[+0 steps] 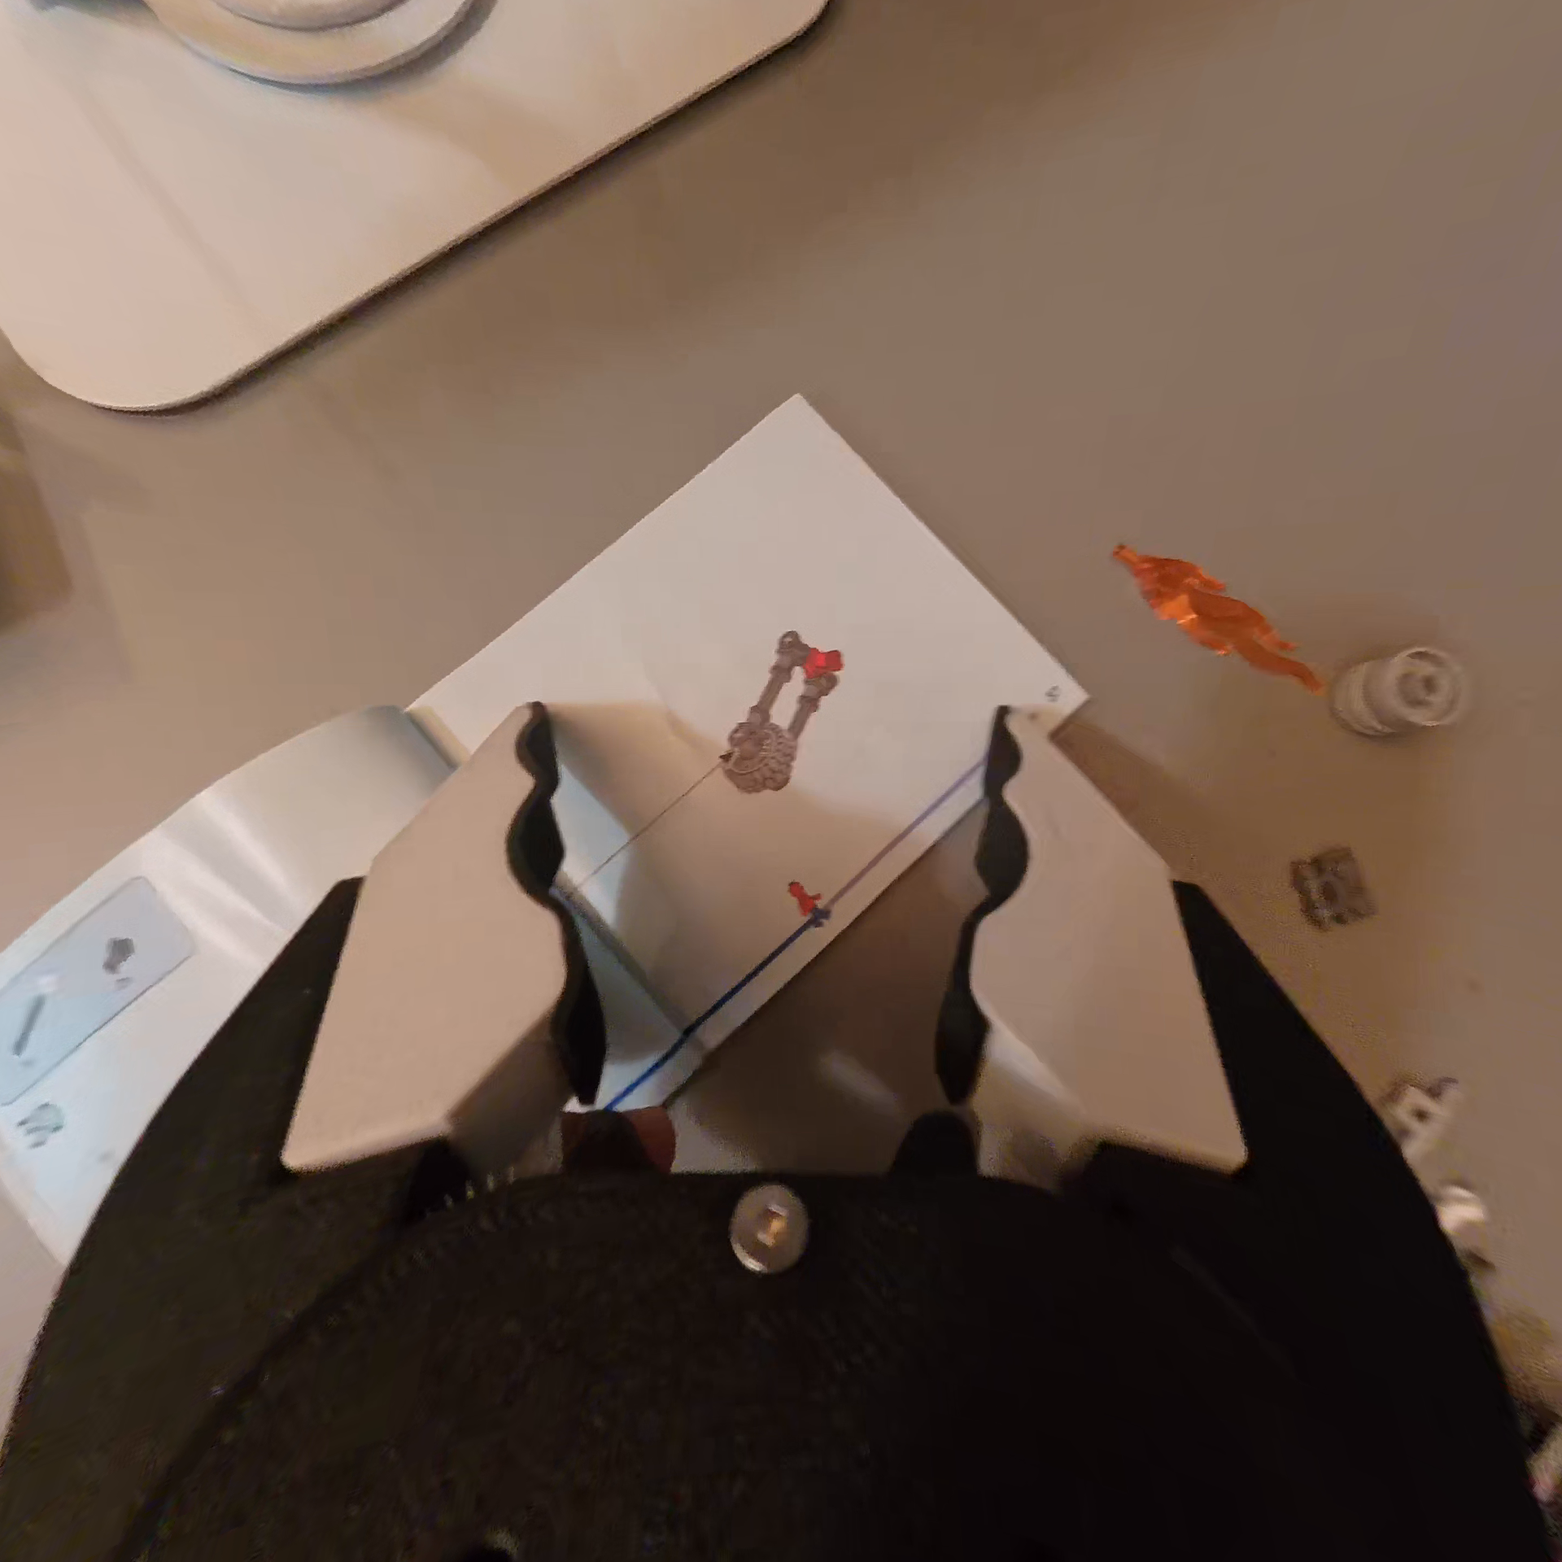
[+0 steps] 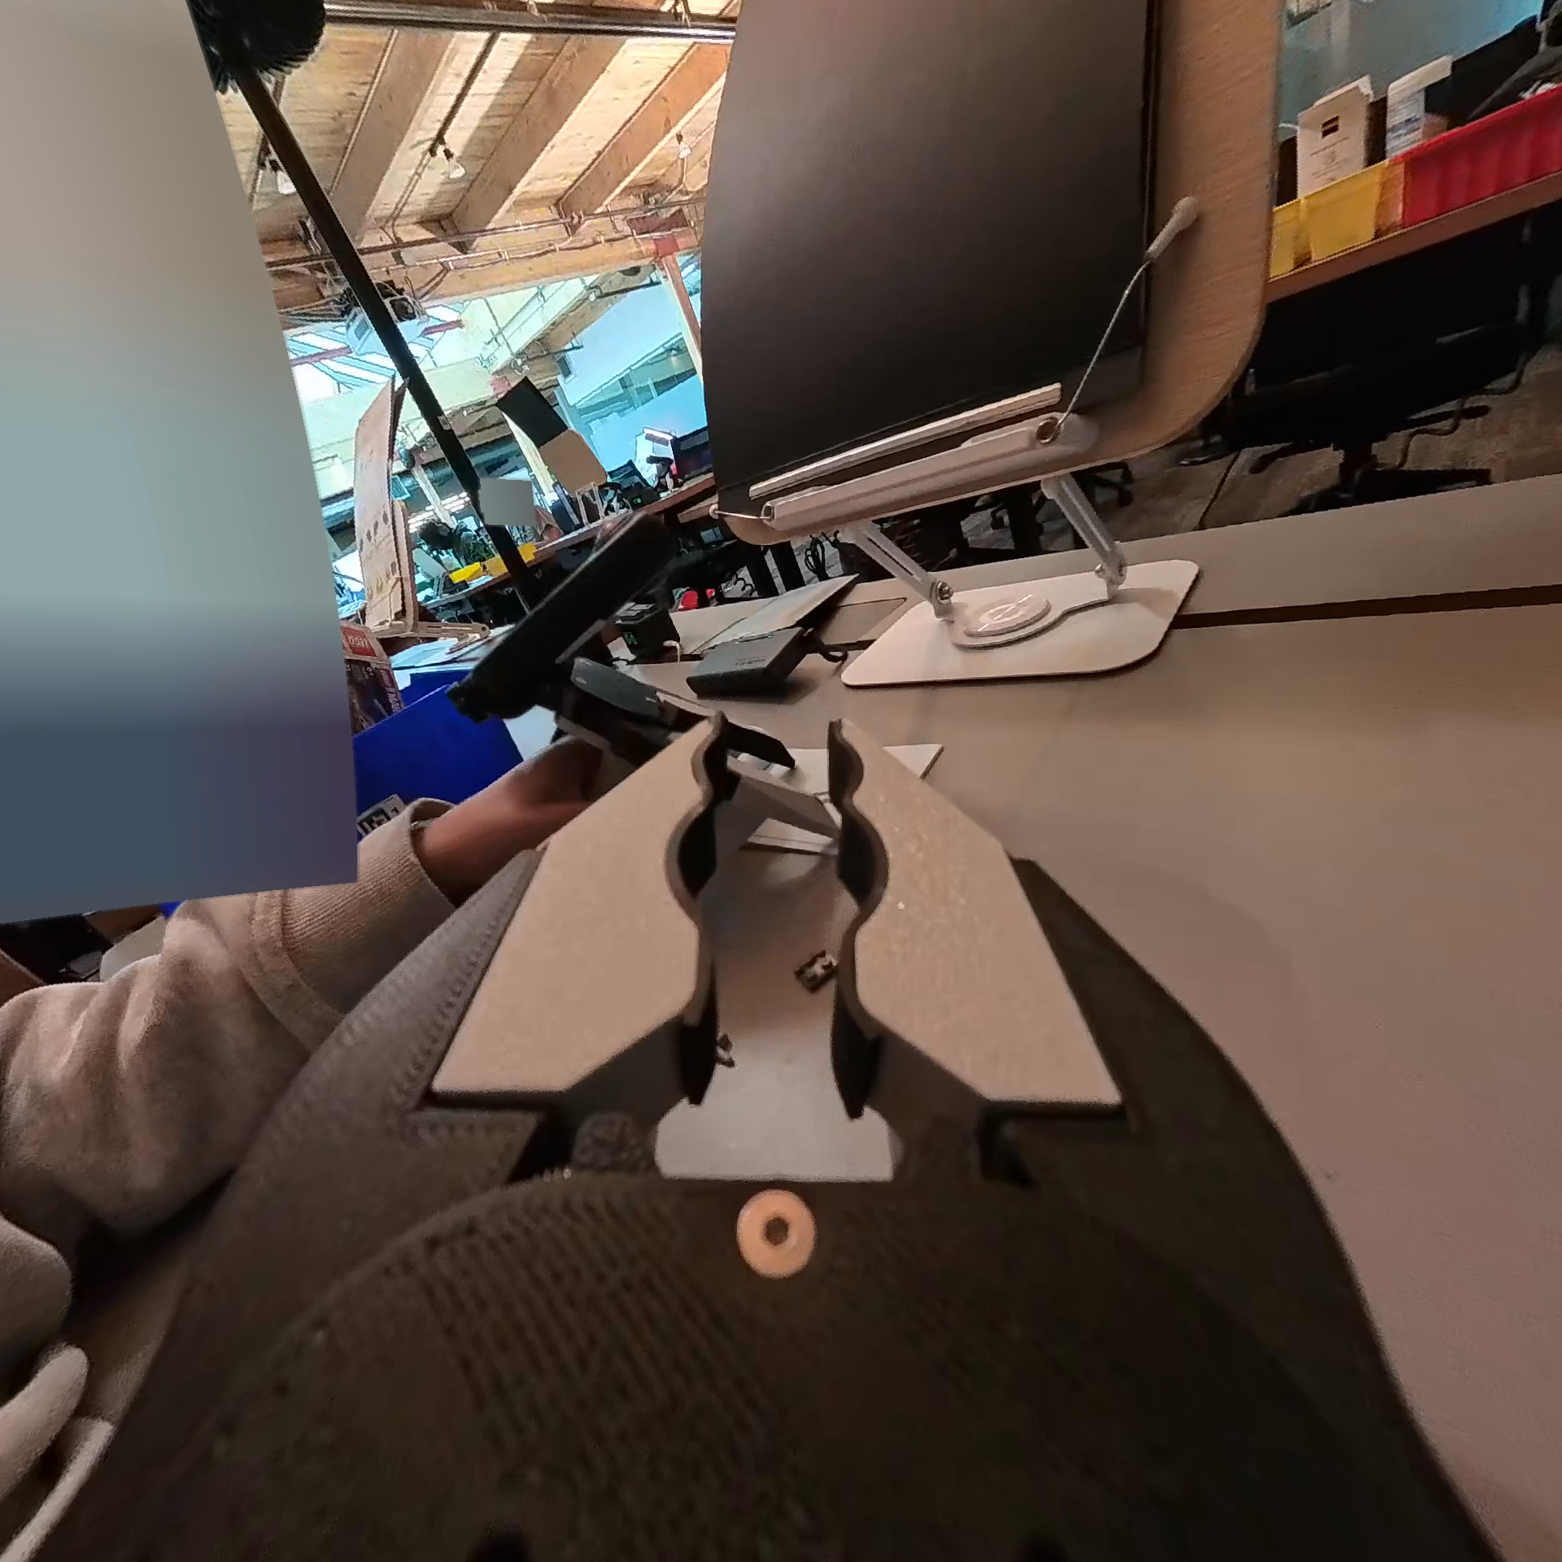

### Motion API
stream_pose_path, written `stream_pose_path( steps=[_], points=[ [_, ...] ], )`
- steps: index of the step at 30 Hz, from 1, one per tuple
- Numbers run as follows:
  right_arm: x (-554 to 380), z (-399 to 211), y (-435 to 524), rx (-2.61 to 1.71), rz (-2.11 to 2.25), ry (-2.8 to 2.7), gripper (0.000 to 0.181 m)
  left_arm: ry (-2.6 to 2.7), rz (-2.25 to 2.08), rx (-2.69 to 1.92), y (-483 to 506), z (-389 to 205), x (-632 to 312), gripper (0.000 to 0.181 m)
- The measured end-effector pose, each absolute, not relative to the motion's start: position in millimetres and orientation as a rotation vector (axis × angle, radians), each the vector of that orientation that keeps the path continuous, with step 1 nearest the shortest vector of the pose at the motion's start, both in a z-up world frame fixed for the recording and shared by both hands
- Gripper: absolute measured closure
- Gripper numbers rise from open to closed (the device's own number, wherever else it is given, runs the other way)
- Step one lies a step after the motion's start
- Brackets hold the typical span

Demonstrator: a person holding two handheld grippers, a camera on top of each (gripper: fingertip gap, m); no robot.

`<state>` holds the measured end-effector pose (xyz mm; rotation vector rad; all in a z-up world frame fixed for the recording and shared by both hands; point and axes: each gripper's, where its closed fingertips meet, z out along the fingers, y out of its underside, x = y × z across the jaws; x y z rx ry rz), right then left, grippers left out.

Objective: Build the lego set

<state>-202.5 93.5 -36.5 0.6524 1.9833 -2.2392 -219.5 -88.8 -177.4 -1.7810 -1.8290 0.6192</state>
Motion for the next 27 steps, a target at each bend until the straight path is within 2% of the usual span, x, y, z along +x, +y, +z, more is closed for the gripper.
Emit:
stream_pose_path(
  steps=[10, 13, 19, 27],
  points=[
    [-199, -40, 89, 0.629, -2.223, 2.032, 0.16, -1.865, 0.634, -1.826, -93, -180, -219, 0.087],
    [-199, -39, 90, 0.629, -2.225, 2.024, 0.16, -1.849, 0.657, -1.821, -94, -177, -220, 0.131],
    [-197, -40, 89, 0.62, -2.224, 2.043, 0.16, -1.858, 0.672, -1.813, -105, -177, -220, 0.173],
    [-195, -42, 87, 0.606, -2.226, 2.082, 0.16, -1.793, 0.619, -1.68, -105, -164, -221, 0.181]
  ],
)
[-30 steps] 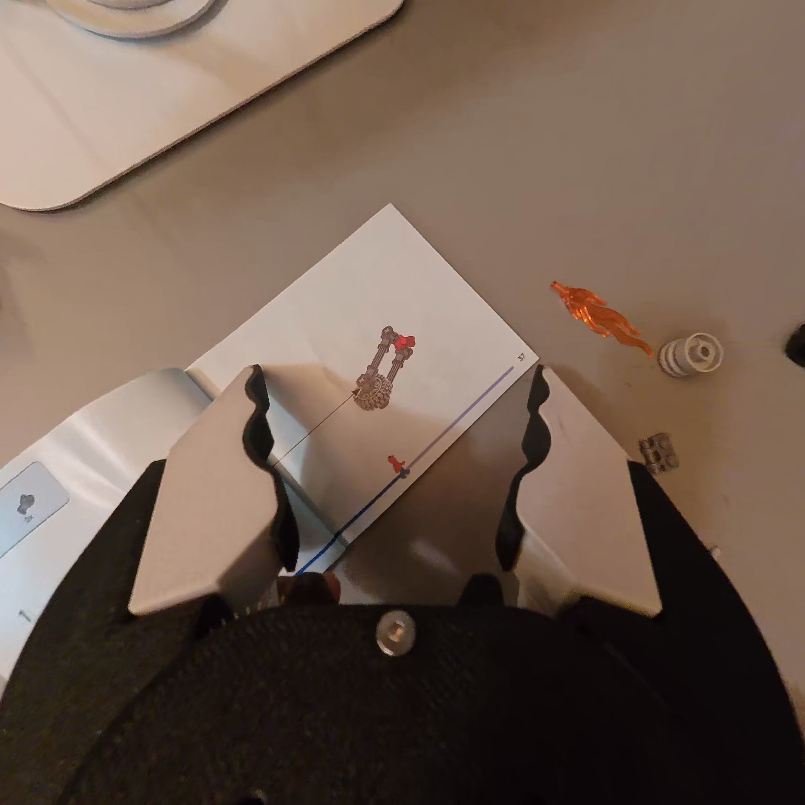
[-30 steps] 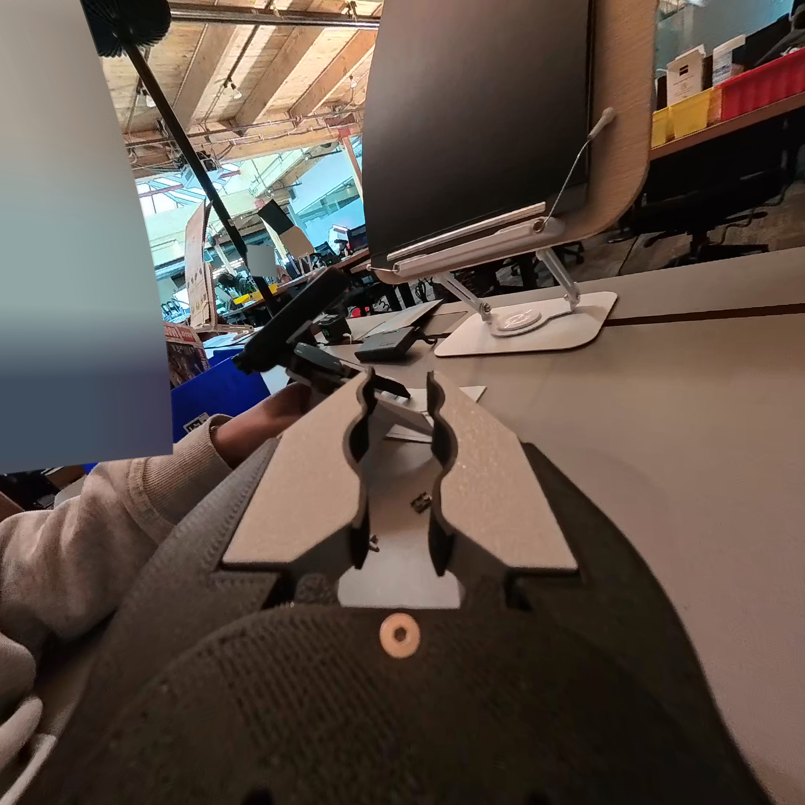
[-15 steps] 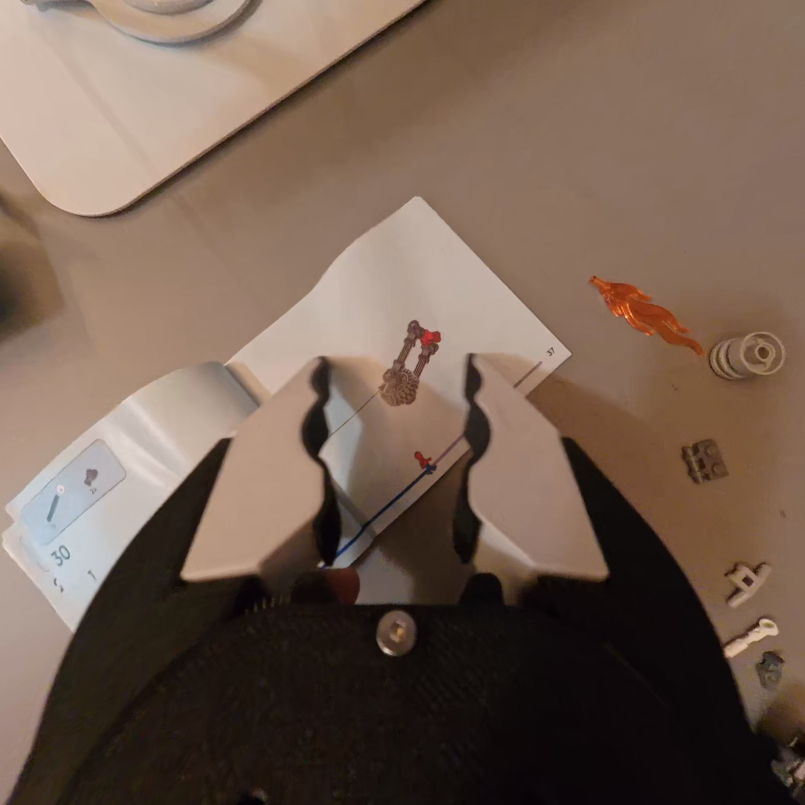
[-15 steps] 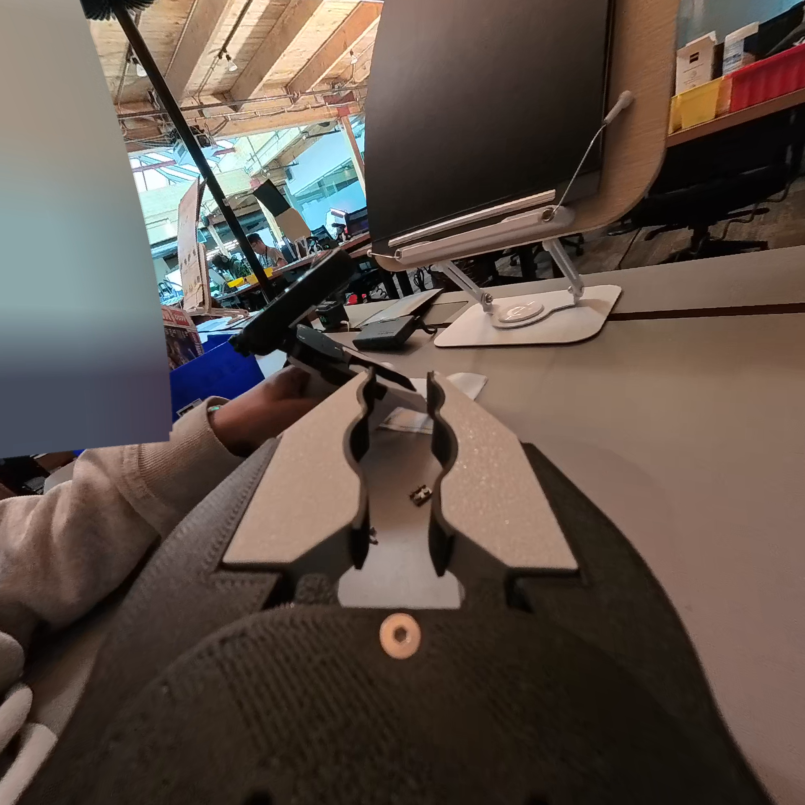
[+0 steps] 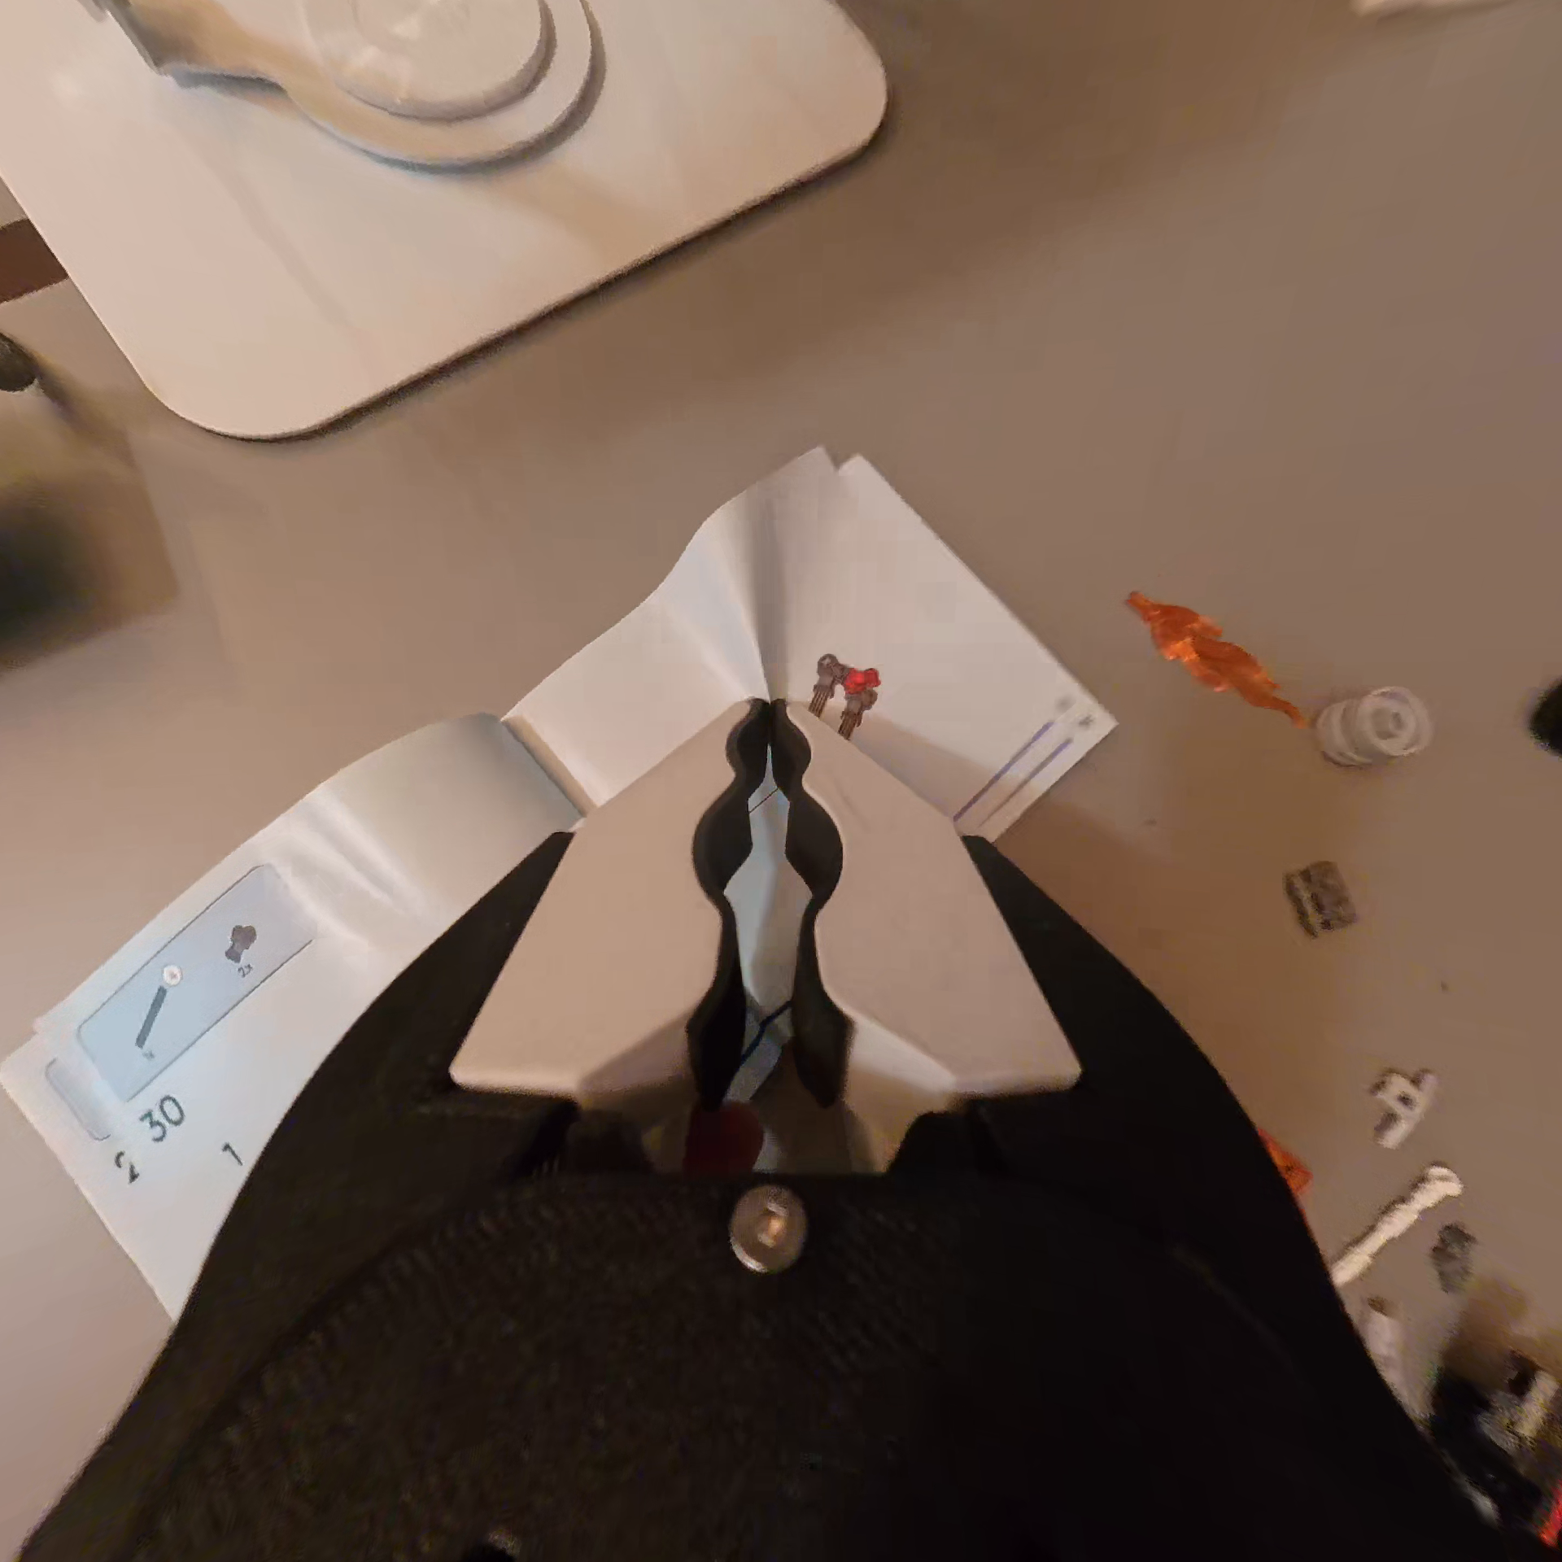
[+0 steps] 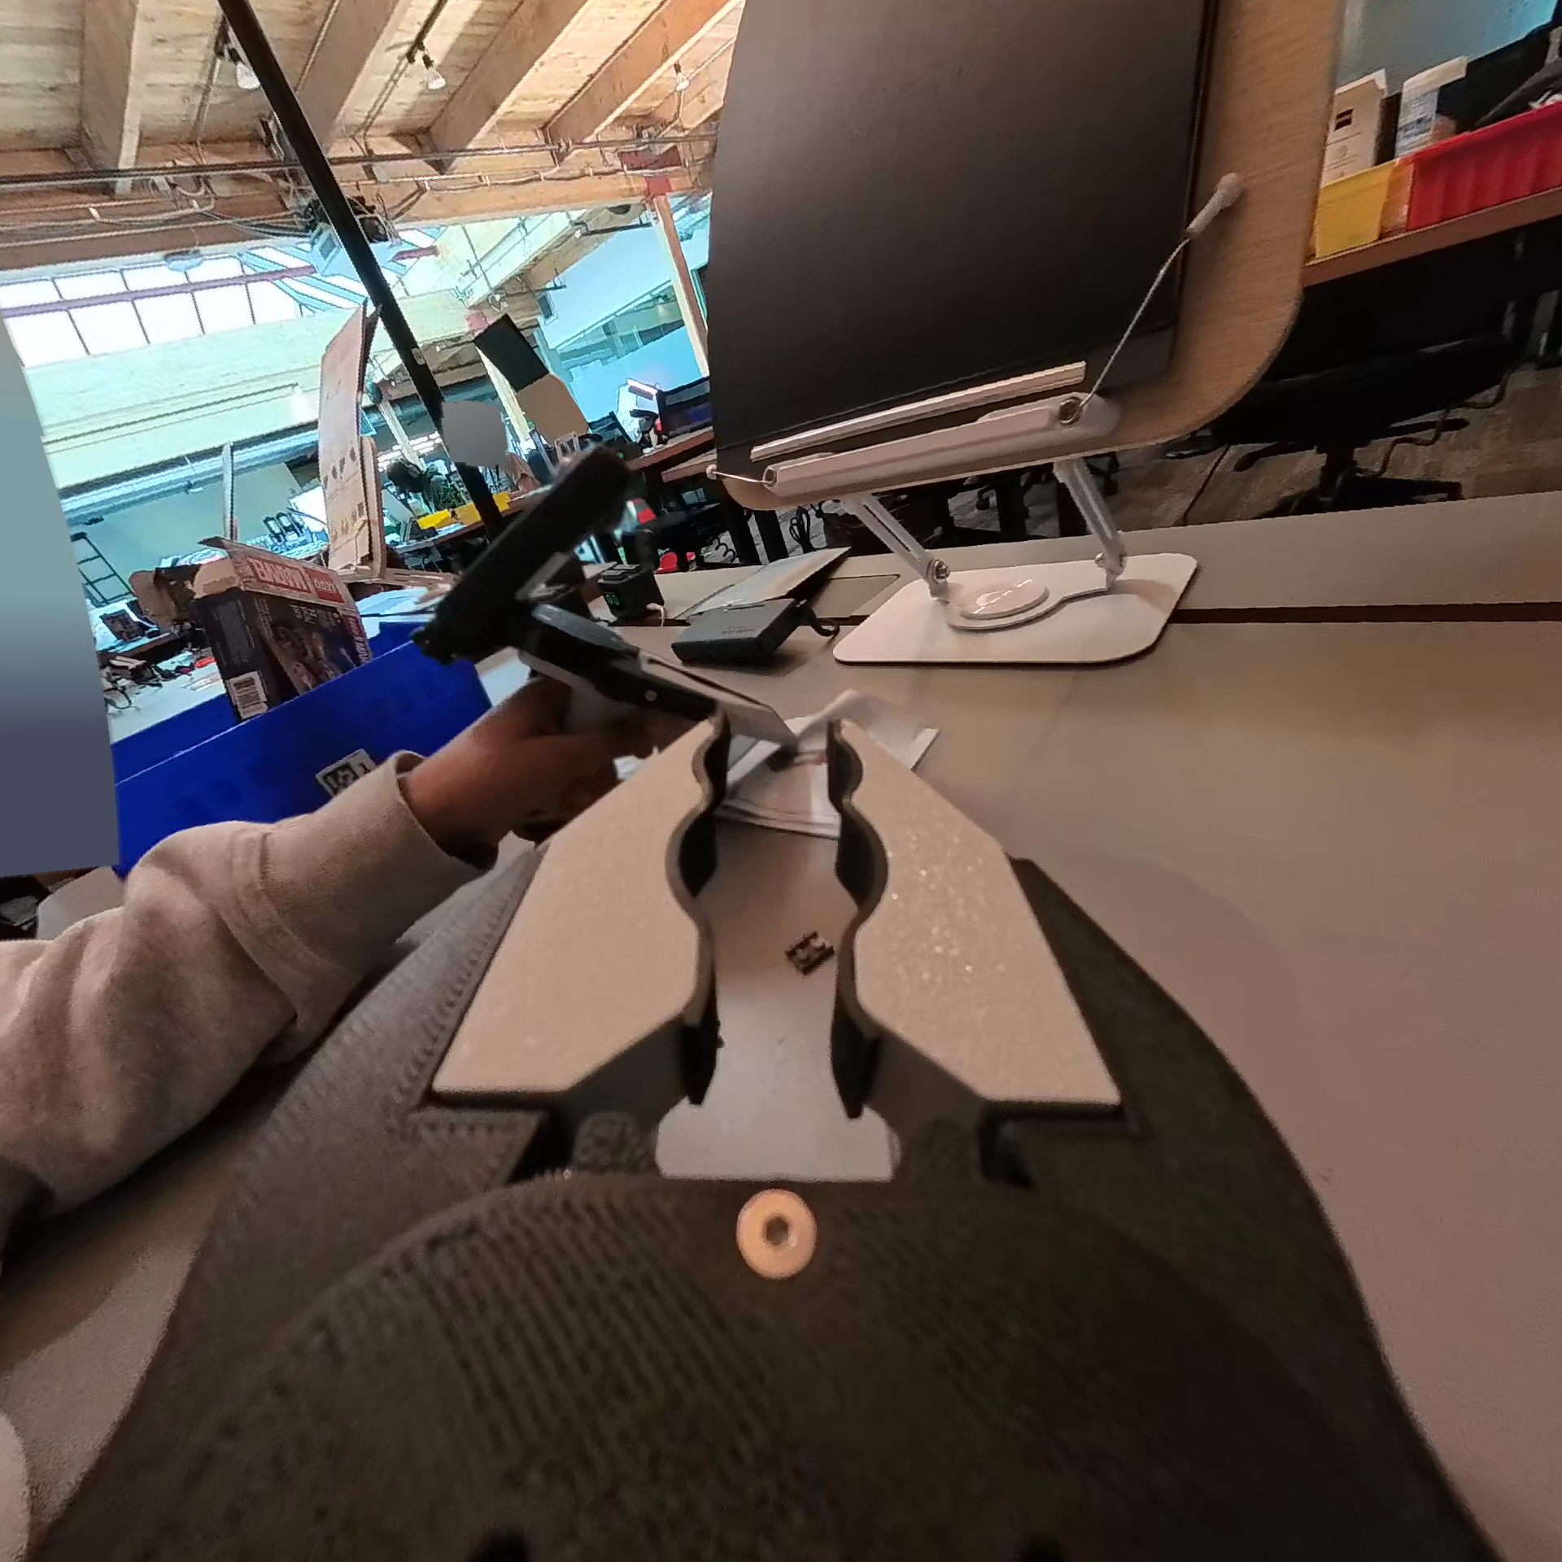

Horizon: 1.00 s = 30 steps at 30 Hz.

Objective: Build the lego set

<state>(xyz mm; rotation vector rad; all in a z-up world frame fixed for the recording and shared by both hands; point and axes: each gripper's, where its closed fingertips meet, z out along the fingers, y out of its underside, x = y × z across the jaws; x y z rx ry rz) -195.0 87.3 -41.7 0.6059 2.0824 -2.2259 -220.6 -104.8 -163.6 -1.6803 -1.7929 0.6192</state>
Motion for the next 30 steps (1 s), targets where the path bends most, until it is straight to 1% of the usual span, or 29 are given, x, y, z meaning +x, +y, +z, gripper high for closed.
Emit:
stream_pose_path(
  steps=[6, 9, 12, 16, 19, 21, 22, 23, 24, 25, 30],
  points=[
    [-191, -49, 82, 0.591, -2.184, 2.138, 0.159, -1.697, 0.462, -1.341, -113, -132, -211, 0.181],
    [-186, -66, 69, 0.576, -2.075, 2.228, 0.147, -1.6, 0.325, -1.112, -117, -118, -204, 0.181],
    [-180, -74, 47, 0.54, -1.991, 2.276, 0.127, -1.536, 0.193, -0.956, -120, -114, -197, 0.181],
    [-175, -79, -2, 0.548, -1.88, 2.268, 0.123, -1.526, 0.171, -0.923, -120, -116, -195, 0.181],
    [-184, -117, -37, 0.617, -1.597, 2.455, 0.118, -1.51, 0.163, -0.924, -118, -113, -195, 0.181],
    [-184, -136, -55, 0.634, -1.429, 2.489, 0.121, -1.501, 0.15, -0.92, -116, -113, -194, 0.181],
    [-182, -138, -63, 0.634, -1.394, 2.468, 0.126, -1.498, 0.141, -0.919, -116, -113, -194, 0.181],
    [-180, -136, -71, 0.621, -1.396, 2.441, 0.143, -1.497, 0.137, -0.919, -116, -114, -193, 0.181],
    [-178, -130, -76, 0.594, -1.428, 2.416, 0.17, -1.504, 0.138, -0.921, -117, -115, -193, 0.181],
    [-177, -124, -79, 0.573, -1.471, 2.399, 0.181, -1.507, 0.144, -0.926, -119, -116, -192, 0.181],
    [-185, -106, -82, 0.545, -1.623, 2.437, 0.181, -1.476, 0.135, -0.952, -122, -114, -188, 0.18]
  ],
)
